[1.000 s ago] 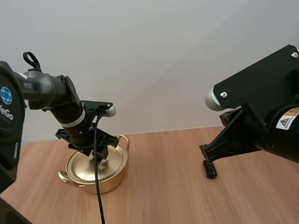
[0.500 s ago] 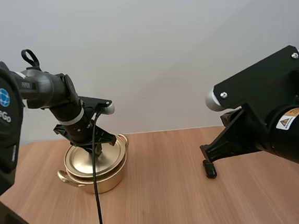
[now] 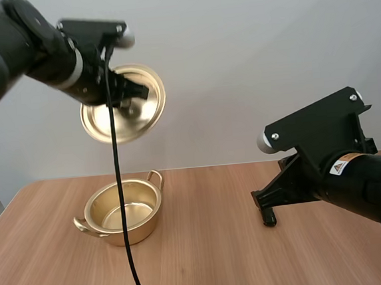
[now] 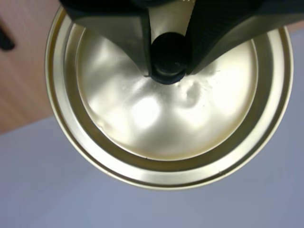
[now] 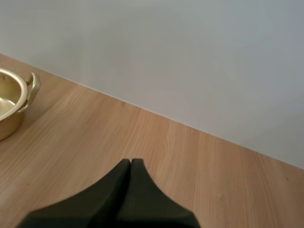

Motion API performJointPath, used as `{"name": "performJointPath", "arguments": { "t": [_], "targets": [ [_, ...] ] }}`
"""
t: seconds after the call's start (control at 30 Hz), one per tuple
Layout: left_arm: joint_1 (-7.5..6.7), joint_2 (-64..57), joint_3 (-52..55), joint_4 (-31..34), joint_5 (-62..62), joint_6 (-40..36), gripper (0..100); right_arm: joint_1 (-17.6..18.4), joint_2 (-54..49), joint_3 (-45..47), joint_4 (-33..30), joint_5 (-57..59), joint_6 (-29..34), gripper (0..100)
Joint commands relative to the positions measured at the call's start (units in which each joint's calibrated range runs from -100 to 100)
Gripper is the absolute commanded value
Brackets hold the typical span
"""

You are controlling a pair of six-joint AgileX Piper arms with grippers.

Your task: Open the pot, put the car inside, and close it

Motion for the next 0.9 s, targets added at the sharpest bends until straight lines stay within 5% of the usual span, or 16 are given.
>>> {"name": "performJointPath", "arguments": {
  "t": [0.0,0.23,0.43,0.87],
  "targets": [
    [0.02,-5.6,-12.1,-2.6,2.8,0.0,0,0.0,3.9,0.0,0.5,-0.1,0.0,0],
    [0.02,-6.5,-34.6,-2.5,11.4,-3.6,0,0.0,19.9,0.0,1.0,-2.4,-0.5,0],
    [0.02,-6.5,-46.3,2.8,2.8,-4.8,0,0.0,30.3,0.0,-0.8,-6.3,-1.2,0],
    [0.02,-6.2,-51.0,6.9,-25.1,-7.9,0,0.0,40.4,-2.8,-1.4,-9.1,-1.5,0]
  ]
}}
